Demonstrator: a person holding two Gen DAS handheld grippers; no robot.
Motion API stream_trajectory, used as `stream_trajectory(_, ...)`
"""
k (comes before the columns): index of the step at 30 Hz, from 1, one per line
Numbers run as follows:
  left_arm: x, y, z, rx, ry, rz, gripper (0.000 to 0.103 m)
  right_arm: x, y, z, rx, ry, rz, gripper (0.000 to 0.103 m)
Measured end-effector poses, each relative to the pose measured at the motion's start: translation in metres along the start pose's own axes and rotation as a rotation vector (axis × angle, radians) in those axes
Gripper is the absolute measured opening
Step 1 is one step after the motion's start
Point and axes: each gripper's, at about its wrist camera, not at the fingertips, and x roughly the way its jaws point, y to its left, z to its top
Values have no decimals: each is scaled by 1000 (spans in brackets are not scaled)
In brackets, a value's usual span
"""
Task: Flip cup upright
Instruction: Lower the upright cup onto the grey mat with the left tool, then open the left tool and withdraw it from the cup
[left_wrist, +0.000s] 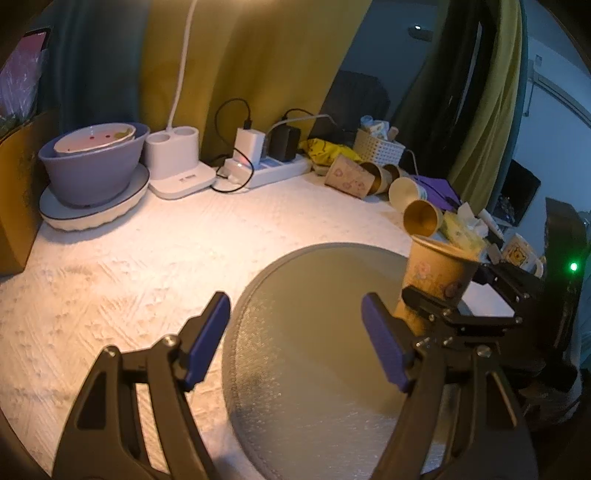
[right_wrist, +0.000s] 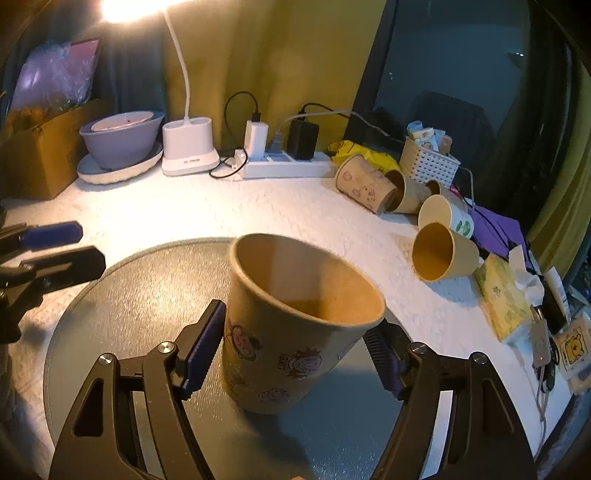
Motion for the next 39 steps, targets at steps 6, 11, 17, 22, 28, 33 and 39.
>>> stream_trajectory(6,-1,-8,-2,37,-5,7,75,-5,0,-9,9,23,15,76)
stream_trajectory(11,-3,-18,-6,76,-7,7,75,-16,-2,-16,26,21,30,76)
stream_trajectory(17,-7,-27,-9,114,-26,-13,75,-31,-6,-25,51,6,58,78)
stream_trajectory(22,-15,-40,-12,166,-55,-39,75,-49,-12,-31,69,-21,59,78)
stream_trajectory(28,-26,-57,-18,240,-91,-80,75,-71,-18,-36,88,-48,48,78)
stream_trajectory(33,-36,-68,-22,280,-121,-108,75,-91,-23,-39,108,-68,32,78)
stream_trajectory(39,-49,-72,-22,285,-167,-133,75,-111,-29,-42,123,-102,2,78)
